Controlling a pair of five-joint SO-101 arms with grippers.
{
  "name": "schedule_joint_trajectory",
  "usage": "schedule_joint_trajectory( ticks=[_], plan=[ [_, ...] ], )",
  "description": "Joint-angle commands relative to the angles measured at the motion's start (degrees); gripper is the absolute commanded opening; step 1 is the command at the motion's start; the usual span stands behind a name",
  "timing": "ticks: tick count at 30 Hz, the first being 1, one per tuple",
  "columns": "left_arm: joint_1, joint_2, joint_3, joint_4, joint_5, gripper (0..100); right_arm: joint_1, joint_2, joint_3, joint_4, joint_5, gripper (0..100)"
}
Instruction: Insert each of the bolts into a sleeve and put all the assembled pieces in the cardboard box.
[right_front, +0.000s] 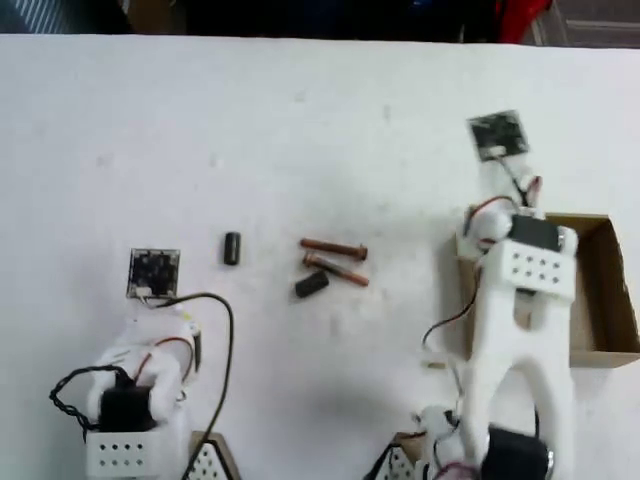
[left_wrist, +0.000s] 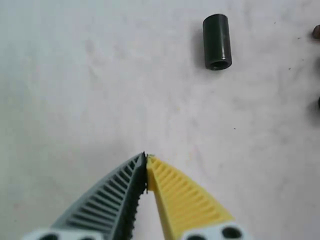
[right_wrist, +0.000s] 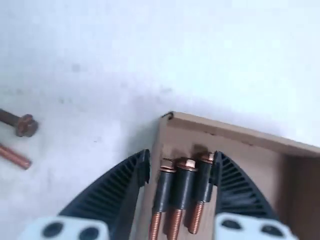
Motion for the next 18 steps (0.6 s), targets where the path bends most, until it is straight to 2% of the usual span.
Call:
schedule_joint_trajectory(
  ticks=[1, 9, 15, 18],
  plan=[
    [-0.7, -0.5, -0.4, -1.9, -0.5, 2, -9.6, -8.9, -2.0, 5.8, 0.2, 18.0],
    [-6.4, -0.5, -0.6, -1.9, -0.5, 2, -25.3, -13.0, -1.8, 13.4, 0.5, 18.0],
    [-6.5, -0.5, -0.6, -1.9, -0.5, 2, -34.2, -13.0, 4.4, 8.1, 1.1, 18.0],
    [-6.5, -0.5, -0.6, -1.9, -0.5, 2, -36.9, -13.4, 9.3, 4.4, 6.2, 18.0]
  ],
)
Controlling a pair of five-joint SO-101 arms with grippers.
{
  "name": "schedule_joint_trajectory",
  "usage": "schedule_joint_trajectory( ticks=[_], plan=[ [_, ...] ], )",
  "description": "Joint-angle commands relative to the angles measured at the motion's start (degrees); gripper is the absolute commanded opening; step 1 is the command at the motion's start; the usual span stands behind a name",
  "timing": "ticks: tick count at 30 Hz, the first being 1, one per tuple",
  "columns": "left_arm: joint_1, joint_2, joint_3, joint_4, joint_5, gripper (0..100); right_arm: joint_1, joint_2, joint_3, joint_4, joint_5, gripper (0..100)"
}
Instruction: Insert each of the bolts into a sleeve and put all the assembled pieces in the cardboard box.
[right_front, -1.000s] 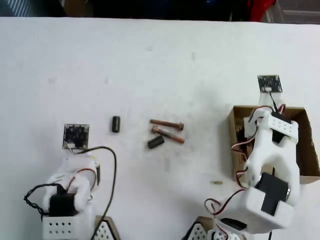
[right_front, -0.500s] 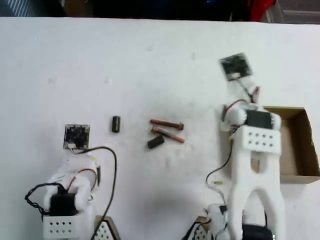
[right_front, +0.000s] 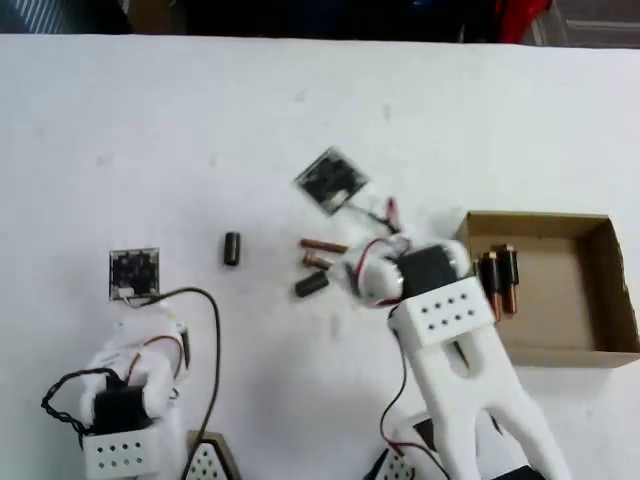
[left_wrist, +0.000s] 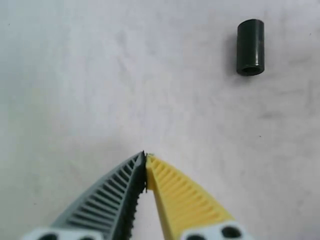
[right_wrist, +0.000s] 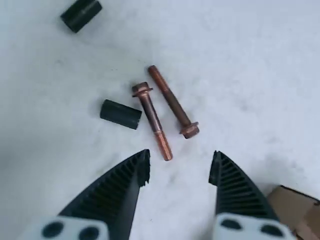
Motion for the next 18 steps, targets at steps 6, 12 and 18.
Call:
schedule_joint_trajectory(
  ticks=[6, 12, 18],
  plan=[
    [-0.6, -0.5, -0.6, -1.9, -0.5, 2, -4.9, -2.3, 12.0, -12.9, 7.7, 18.0],
    [-5.8, -0.5, -0.4, -3.7, -0.5, 2, -5.1, -2.3, 16.6, -24.0, 8.0, 18.0],
    [-9.0, -0.5, -0.4, -3.9, -0.5, 2, -5.7, -1.7, 16.9, -27.6, 17.1, 18.0]
  ],
)
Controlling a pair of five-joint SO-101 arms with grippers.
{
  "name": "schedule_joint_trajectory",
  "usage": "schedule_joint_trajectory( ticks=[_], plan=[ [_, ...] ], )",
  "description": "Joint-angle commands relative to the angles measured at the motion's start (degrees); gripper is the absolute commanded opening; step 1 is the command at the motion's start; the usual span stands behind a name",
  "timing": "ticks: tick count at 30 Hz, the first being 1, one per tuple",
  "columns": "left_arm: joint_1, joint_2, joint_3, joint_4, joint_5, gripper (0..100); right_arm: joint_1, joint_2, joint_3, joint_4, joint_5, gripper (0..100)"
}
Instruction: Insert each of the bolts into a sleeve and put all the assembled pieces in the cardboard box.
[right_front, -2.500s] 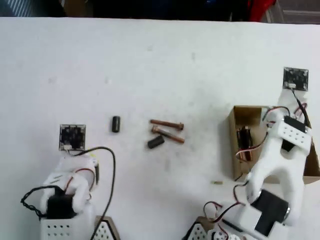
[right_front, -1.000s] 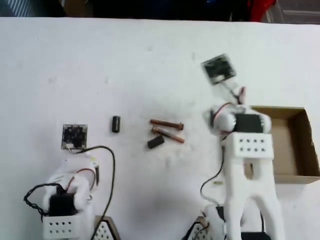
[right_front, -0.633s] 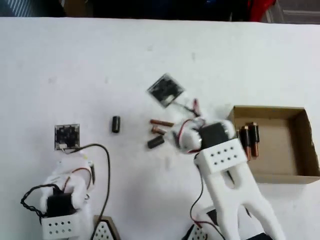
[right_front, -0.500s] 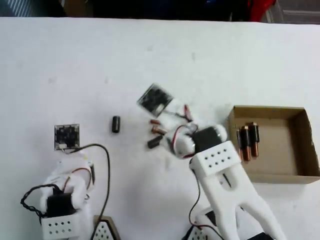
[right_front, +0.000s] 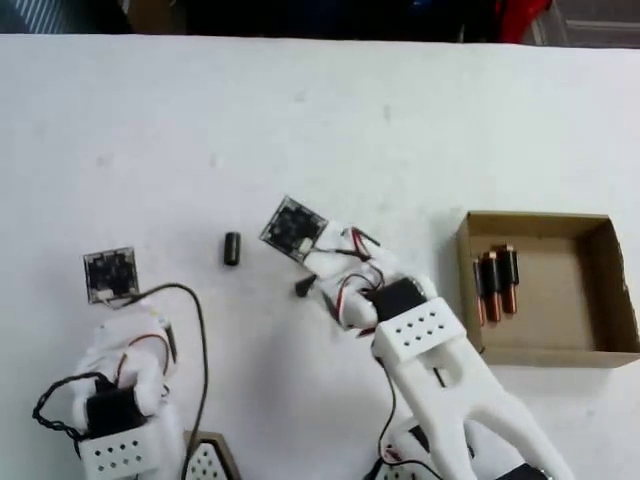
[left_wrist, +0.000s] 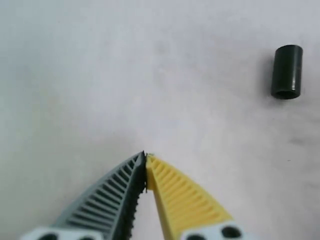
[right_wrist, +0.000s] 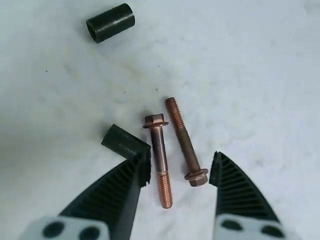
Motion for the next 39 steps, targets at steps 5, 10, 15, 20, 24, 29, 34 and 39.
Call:
schedule_joint_trajectory(
  ticks=[5, 10, 15, 20, 24, 29, 34, 39],
  plan=[
    [-2.1, -0.5, -0.4, -1.6, -0.4, 2, -3.4, -1.7, -0.3, -2.1, 18.3, 18.0],
    [-2.1, -0.5, -0.4, -1.6, -0.4, 2, -6.3, -0.8, -0.2, -2.2, 27.6, 18.0],
    [-4.7, -0.5, -0.6, -1.8, -0.4, 2, -6.8, 7.3, -0.9, -2.3, 32.8, 18.0],
    [-8.5, -0.5, -0.3, -5.5, -0.1, 2, -6.9, 14.5, -3.1, -2.8, 36.1, 18.0],
    [-8.6, -0.5, 0.2, -5.7, -0.1, 2, -6.8, 16.0, -3.6, -2.6, 36.1, 18.0],
    [-8.5, -0.5, 0.2, -5.7, -0.1, 2, -6.9, 16.4, -3.6, -2.9, 36.1, 18.0],
    [-8.5, -0.5, 0.2, -5.7, -0.1, 2, -6.8, 19.2, -3.9, -3.0, 36.1, 18.0],
    [-8.5, -0.5, 0.3, -5.7, -0.1, 2, -6.5, 25.6, -8.7, -2.7, 36.0, 18.0]
  ],
)
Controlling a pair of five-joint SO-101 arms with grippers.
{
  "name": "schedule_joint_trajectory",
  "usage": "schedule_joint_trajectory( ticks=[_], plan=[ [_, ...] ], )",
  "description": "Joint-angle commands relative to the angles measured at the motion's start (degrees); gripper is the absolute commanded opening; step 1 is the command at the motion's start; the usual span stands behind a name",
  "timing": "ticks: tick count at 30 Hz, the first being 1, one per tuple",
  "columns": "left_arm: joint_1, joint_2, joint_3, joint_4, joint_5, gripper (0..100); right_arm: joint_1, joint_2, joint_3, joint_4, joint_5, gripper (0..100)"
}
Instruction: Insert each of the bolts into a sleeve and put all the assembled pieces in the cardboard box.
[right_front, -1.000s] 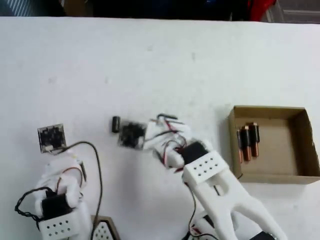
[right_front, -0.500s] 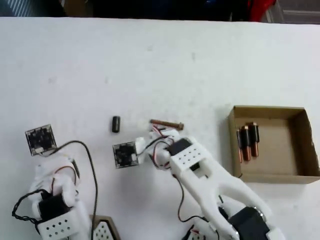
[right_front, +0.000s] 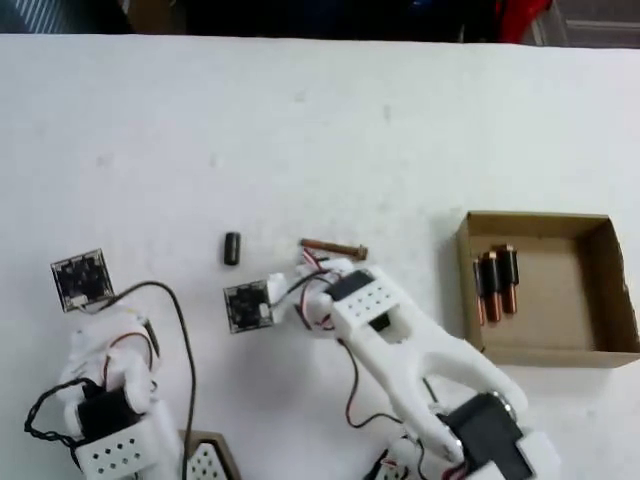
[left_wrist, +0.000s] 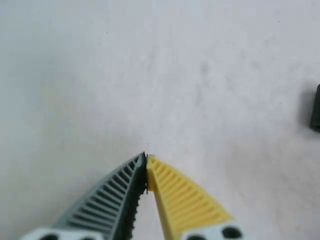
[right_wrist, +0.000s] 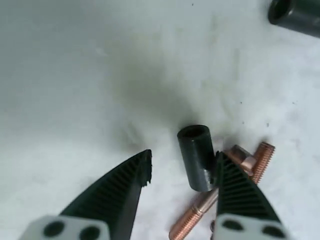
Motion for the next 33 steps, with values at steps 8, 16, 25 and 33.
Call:
schedule_joint_trajectory(
  ticks=[8, 16, 25, 33],
  plan=[
    [-0.5, -0.5, -0.4, -1.9, -0.2, 2, 0.1, 7.3, -7.5, -0.9, 0.6, 17.6],
    [-0.5, -0.5, -0.4, -1.9, -0.3, 2, 0.0, 7.4, -8.9, -0.6, 0.3, 2.4],
    [-0.5, -0.5, -0.4, -1.9, -0.4, 2, -0.3, 6.9, -12.3, 0.7, -12.5, 1.6],
    [-0.5, -0.5, -0.4, -1.9, -0.4, 2, -2.5, 7.2, -18.3, 5.6, -29.9, 1.6]
  ],
)
